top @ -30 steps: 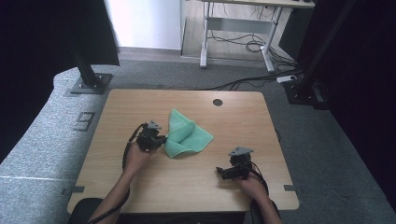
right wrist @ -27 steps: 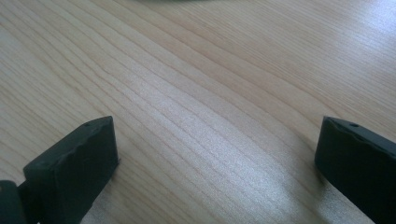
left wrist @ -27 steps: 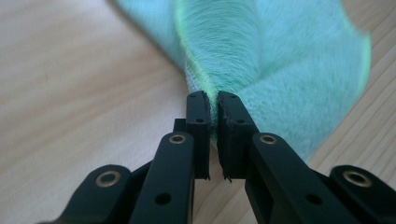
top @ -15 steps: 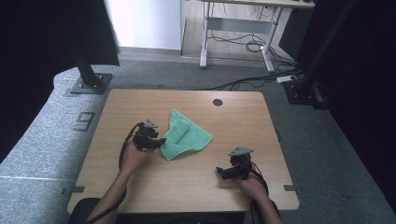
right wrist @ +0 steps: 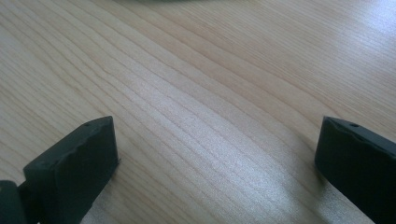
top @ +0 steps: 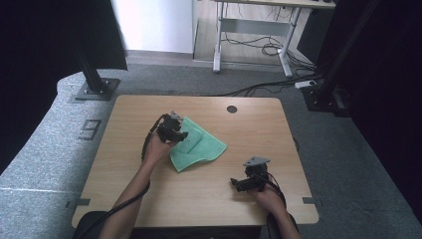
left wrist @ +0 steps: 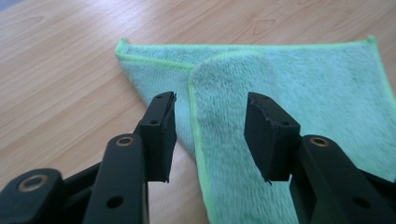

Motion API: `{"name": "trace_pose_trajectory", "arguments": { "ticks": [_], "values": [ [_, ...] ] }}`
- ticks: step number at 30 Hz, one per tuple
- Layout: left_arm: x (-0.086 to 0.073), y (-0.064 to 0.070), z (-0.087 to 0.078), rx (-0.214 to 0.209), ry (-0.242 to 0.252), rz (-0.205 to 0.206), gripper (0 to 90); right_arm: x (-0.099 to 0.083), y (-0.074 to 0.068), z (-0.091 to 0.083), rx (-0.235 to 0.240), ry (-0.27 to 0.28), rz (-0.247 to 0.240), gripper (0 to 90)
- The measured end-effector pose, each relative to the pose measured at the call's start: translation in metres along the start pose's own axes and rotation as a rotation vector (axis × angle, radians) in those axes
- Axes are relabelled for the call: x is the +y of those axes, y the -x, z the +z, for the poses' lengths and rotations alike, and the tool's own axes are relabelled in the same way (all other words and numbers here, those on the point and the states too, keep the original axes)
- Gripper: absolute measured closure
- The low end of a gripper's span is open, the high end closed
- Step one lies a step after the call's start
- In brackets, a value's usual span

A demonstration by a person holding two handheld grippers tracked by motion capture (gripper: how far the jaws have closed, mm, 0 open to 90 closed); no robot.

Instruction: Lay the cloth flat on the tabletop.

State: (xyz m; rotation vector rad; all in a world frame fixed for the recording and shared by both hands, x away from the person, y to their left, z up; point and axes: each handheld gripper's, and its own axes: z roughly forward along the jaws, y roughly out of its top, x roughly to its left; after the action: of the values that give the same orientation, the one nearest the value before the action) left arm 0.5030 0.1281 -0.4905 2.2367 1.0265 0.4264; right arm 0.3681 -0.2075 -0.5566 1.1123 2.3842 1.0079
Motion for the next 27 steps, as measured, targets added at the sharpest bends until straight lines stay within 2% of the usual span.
{"name": "trace_pose_trajectory", "arguments": {
  "ticks": [3, 8, 10, 13, 15, 16, 21, 27],
  "values": [
    [0.000, 0.000, 0.011, -0.012, -0.012, -0.006, 54.5, 0.000, 0.000, 0.000, 0.000, 0.001, -0.002, 0.0],
    [-0.004, 0.002, 0.032, -0.009, -0.067, 0.004, 56.9, 0.000, 0.000, 0.000, 0.000, 0.000, 0.000, 0.0],
    [-0.007, 0.003, 0.039, -0.008, -0.099, 0.013, 62.1, 0.000, 0.000, 0.000, 0.000, 0.000, 0.000, 0.0],
    [-0.010, 0.003, 0.040, -0.048, -0.082, -0.023, 75.8, 0.000, 0.000, 0.000, 0.000, 0.000, 0.000, 0.0],
    [-0.008, 0.005, 0.037, -0.027, -0.077, -0.008, 83.9, 0.000, 0.000, 0.000, 0.000, 0.000, 0.001, 0.0],
    [-0.008, 0.006, 0.035, -0.019, -0.069, -0.008, 85.0, 0.000, 0.000, 0.000, 0.000, 0.000, 0.000, 0.0],
    [-0.001, 0.005, 0.016, 0.002, -0.021, -0.003, 85.5, 0.000, 0.000, 0.000, 0.000, 0.000, 0.000, 0.0],
    [-0.003, -0.001, -0.014, 0.054, 0.051, -0.025, 85.4, 0.000, 0.000, 0.000, 0.000, 0.000, 0.000, 0.0]
  ]
}}
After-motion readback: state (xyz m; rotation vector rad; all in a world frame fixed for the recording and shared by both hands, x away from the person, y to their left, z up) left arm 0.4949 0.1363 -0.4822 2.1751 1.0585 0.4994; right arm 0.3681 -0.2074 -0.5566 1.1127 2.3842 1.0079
